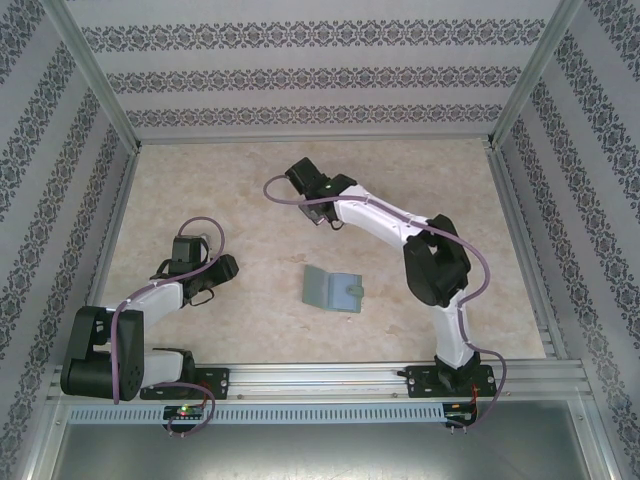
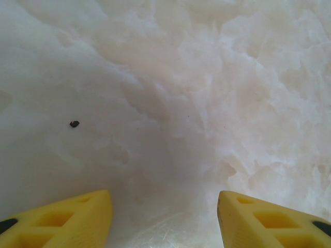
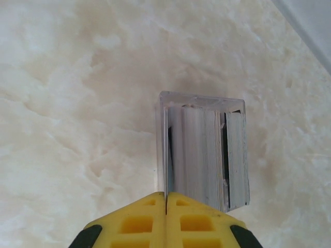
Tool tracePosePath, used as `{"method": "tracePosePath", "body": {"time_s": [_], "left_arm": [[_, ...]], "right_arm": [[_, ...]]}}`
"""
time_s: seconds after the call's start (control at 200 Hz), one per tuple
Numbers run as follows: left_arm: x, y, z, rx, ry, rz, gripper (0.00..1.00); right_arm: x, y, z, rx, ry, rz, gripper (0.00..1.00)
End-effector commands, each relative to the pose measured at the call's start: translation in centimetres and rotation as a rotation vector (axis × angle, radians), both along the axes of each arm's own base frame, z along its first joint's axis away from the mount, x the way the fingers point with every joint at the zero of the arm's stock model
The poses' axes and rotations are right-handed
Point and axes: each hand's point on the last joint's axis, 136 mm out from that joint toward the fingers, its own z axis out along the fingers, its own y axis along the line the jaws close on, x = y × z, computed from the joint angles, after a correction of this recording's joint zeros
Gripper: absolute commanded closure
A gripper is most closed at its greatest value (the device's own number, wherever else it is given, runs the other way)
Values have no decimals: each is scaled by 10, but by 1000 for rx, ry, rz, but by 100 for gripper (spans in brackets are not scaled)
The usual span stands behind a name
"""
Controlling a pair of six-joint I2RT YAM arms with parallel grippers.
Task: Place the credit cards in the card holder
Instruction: Pick up the credit card from the storage box, then place the credit card in the storage box.
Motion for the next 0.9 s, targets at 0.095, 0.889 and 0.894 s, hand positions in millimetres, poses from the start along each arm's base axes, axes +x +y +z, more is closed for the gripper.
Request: {"method": "tracePosePath", "body": {"time_s": [0.095,0.889,0.894], "left_arm": [[1,-2,-4,18,7,-22,42],[3,-9,-4,-6,-2,-57,42],[3,-9,-5,-6,0,-57,42]], "right_arm": [[-21,12,42,257,51,-35,100],[-138,-59,63,1006,340,-808,100],[-138,-60,63,1011,343,-810,100]]}}
